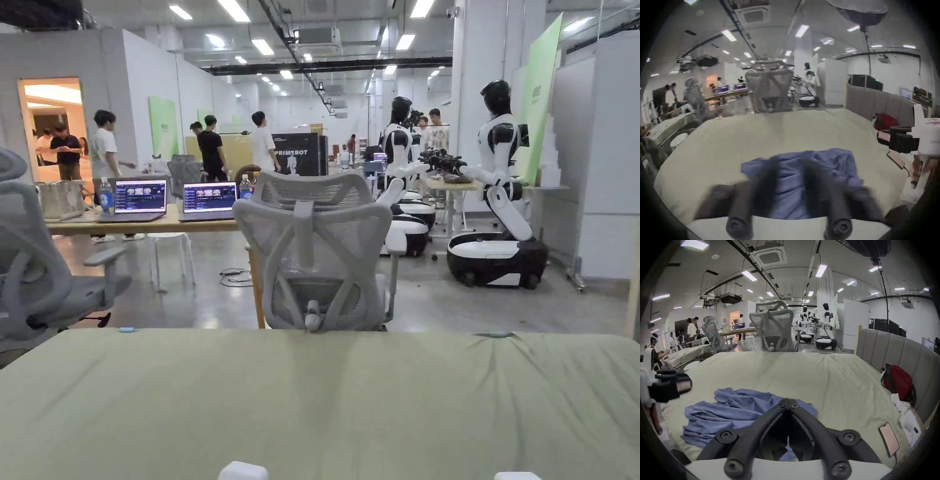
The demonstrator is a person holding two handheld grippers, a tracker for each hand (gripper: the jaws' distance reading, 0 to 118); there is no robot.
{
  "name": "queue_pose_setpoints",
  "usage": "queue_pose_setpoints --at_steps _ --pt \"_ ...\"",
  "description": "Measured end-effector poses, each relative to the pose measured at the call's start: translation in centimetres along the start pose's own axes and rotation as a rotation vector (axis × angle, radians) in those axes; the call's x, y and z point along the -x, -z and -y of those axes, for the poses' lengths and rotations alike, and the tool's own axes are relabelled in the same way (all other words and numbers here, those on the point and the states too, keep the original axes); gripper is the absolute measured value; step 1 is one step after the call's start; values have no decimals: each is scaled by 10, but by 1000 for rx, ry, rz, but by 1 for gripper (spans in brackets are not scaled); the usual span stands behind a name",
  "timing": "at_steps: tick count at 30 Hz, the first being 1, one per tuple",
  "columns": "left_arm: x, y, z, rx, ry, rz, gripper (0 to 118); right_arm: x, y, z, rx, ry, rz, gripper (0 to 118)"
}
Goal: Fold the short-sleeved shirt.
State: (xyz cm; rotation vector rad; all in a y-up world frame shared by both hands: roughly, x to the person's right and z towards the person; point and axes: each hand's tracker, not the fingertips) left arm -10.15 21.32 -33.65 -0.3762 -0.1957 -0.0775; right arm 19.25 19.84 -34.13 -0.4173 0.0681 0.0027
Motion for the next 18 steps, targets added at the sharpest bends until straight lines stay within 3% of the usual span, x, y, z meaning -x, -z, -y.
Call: queue_pose_setpoints --at_steps 6,9,13,18 --pt "77 -33 3 71 -141 -11 0 24 5 6 19 -22 -43 0" --pt "144 -5 4 206 -170 -173 0 28 2 8 29 -38 -49 0" --pt "228 41 18 445 -413 -158 0 27 10 10 45 -43 -44 0" --pt "256 89 53 642 -398 -180 0 31 22 10 66 -53 -39 0"
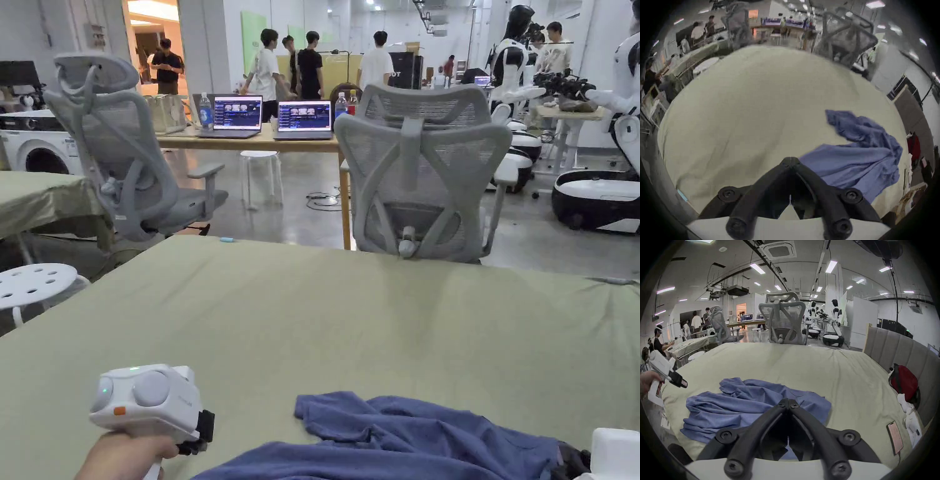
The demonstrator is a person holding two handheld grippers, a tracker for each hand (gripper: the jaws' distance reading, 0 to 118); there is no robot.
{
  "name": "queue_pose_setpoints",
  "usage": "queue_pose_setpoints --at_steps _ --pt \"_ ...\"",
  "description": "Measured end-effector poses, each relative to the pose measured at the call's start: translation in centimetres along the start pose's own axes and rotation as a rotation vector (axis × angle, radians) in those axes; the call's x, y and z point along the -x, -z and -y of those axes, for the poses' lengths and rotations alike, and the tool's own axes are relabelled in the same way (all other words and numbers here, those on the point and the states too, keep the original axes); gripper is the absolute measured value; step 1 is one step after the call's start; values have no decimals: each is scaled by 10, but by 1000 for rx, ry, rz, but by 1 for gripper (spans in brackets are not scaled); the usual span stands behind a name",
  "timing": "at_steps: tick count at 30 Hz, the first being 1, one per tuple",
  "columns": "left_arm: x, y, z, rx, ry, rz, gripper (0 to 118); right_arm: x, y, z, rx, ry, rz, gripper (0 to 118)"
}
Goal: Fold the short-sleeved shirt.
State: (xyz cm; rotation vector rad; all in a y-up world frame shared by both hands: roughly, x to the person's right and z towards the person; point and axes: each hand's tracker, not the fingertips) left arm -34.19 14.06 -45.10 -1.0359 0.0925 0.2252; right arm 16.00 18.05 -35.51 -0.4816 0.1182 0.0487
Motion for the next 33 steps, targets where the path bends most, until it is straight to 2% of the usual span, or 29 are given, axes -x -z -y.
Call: queue_pose_setpoints --at_steps 1,2,3,4,5,6,8,9,10,11,12,13,14,16,21,24,28,29,31,32,33 --pt "-3 9 3 20 -22 13 9 0 3 0 5 0 1 0" --pt "-4 16 3 41 -19 25 50 -1 6 0 9 1 3 0" --pt "-6 23 4 51 -12 25 85 -3 10 2 12 4 6 0" --pt "-8 30 5 67 6 19 110 -5 12 2 14 5 9 0" --pt "-9 34 8 58 17 9 107 -6 13 2 16 4 10 0" --pt "-11 39 7 51 21 -10 93 -7 14 2 18 2 13 0" --pt "-11 53 8 73 19 -47 76 -9 9 0 19 1 20 0" --pt "-12 58 14 122 31 -58 57 -11 10 0 22 1 23 0" --pt "-15 63 18 175 60 -65 43 -13 10 0 26 1 26 0" --pt "-20 64 23 163 134 -101 41 -16 7 0 31 0 34 0" --pt "-25 57 20 131 160 -100 30 -20 6 -1 38 0 44 0" --pt "-25 53 18 169 141 -87 8 -25 7 -1 45 3 55 0" --pt "-27 49 16 176 160 -68 0 -31 7 -2 51 6 62 0" --pt "-29 37 11 146 160 -56 0 -51 14 -6 69 27 78 0" --pt "-47 -23 3 -101 163 9 0 -112 46 -20 126 75 140 0" --pt "-61 -37 1 -147 192 18 0 -134 79 -22 216 55 113 0" --pt "-73 -42 1 -155 205 38 0 -144 125 -11 274 46 48 2" --pt "-72 -40 0 -155 206 38 0 -145 133 -8 281 56 33 22" --pt "-72 -38 0 -150 206 38 0 -142 149 -1 343 65 5 89" --pt "-72 -36 0 -146 205 38 0 -140 156 4 349 64 -6 114" --pt "-70 -33 -1 -143 202 36 0 -137 162 9 348 50 -8 117"
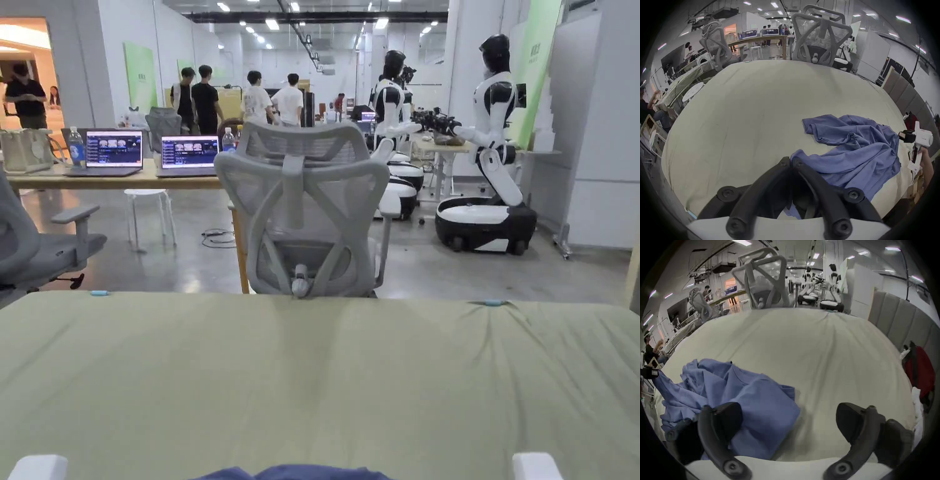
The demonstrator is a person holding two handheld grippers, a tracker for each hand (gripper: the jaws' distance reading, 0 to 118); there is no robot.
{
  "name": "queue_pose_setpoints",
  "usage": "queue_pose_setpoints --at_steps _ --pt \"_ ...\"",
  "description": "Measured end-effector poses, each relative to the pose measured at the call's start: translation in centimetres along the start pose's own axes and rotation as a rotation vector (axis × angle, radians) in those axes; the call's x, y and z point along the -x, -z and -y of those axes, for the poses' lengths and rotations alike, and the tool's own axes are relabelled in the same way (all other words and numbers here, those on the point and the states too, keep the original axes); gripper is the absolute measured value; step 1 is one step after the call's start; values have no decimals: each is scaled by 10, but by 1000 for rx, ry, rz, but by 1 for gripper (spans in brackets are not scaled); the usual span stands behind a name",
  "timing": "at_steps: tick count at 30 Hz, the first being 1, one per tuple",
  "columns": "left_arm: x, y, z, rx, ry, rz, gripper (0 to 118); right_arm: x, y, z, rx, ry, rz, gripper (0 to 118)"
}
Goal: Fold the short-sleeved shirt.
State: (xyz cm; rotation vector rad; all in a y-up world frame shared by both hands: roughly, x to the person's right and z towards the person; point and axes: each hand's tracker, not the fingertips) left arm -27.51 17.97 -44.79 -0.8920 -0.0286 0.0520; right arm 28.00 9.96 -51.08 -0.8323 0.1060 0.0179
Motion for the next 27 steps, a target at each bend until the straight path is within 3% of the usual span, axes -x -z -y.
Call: queue_pose_setpoints --at_steps 1,2,3,4,5,7,10,15,23,27 --pt "0 2 0 5 2 -4 0 4 8 2 19 -17 4 113" --pt "0 4 1 9 2 -8 0 10 11 4 61 -33 15 98" --pt "-1 5 2 13 2 -11 0 15 16 8 108 -52 -2 74" --pt "1 9 1 17 3 -14 0 20 18 13 141 -71 -31 35" --pt "-1 10 2 19 10 -18 0 26 18 18 138 -90 -39 6" --pt "-5 11 4 25 28 -22 0 39 4 22 96 -133 -4 5" --pt "-10 10 5 7 71 -48 0 34 -2 17 124 -112 -52 5" --pt "-13 -4 -8 -102 183 -134 0 35 -65 -10 -40 -115 18 5" --pt "-19 -82 -60 -379 221 -234 0 48 -176 -74 -369 -198 115 5" --pt "-24 -126 -93 -503 208 -273 0 43 -226 -115 -507 -182 172 5"
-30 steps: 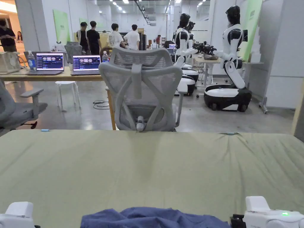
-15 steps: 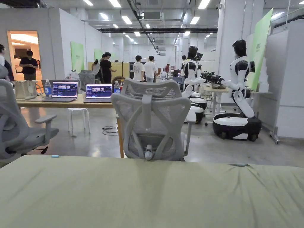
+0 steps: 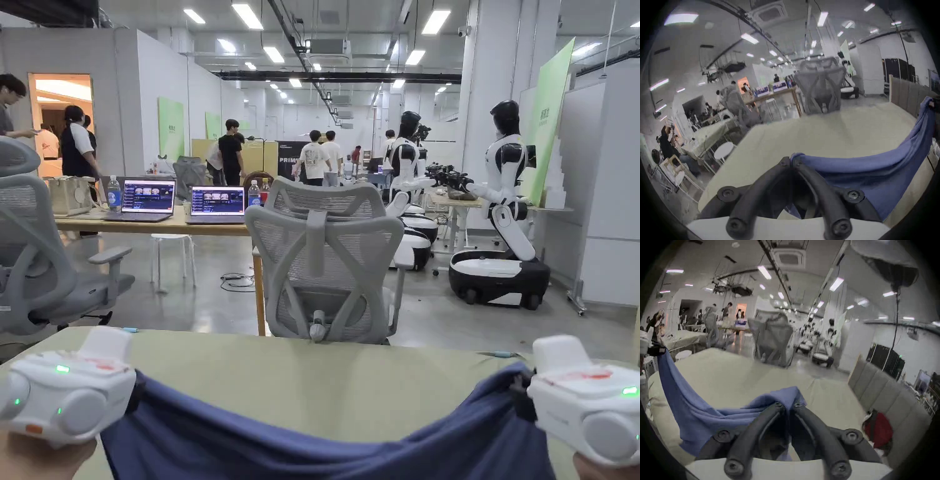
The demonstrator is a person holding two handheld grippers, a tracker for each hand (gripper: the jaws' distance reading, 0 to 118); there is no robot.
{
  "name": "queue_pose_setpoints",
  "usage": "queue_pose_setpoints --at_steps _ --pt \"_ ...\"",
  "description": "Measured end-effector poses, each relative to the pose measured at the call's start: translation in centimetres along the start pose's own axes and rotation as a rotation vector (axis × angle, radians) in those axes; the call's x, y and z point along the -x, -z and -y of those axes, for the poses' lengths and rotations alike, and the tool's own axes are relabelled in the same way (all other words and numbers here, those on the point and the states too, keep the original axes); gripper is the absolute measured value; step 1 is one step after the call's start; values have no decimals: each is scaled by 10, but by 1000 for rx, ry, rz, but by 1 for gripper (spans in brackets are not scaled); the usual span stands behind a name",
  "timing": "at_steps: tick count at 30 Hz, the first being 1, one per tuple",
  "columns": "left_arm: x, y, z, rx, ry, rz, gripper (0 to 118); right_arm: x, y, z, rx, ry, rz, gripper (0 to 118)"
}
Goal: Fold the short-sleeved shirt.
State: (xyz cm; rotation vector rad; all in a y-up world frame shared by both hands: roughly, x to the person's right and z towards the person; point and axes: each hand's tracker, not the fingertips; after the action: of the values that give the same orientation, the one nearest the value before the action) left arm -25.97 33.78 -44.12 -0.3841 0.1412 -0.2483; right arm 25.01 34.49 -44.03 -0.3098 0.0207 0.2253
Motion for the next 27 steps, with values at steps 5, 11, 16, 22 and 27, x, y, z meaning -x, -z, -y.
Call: queue_pose_setpoints --at_steps 5,11,16,22,27 --pt "11 -2 -53 -80 -53 -31 0 -30 -5 -57 -91 22 98 5" --pt "7 9 -111 -181 -95 -47 0 -65 0 -101 -215 94 182 5" --pt "0 31 -142 -191 -116 -36 0 -70 15 -111 -232 80 207 5" --pt "-26 81 -106 -109 -101 -28 0 -63 61 -62 -133 74 205 5" --pt "-44 110 -49 -32 -144 6 0 -56 92 4 -40 99 222 5"
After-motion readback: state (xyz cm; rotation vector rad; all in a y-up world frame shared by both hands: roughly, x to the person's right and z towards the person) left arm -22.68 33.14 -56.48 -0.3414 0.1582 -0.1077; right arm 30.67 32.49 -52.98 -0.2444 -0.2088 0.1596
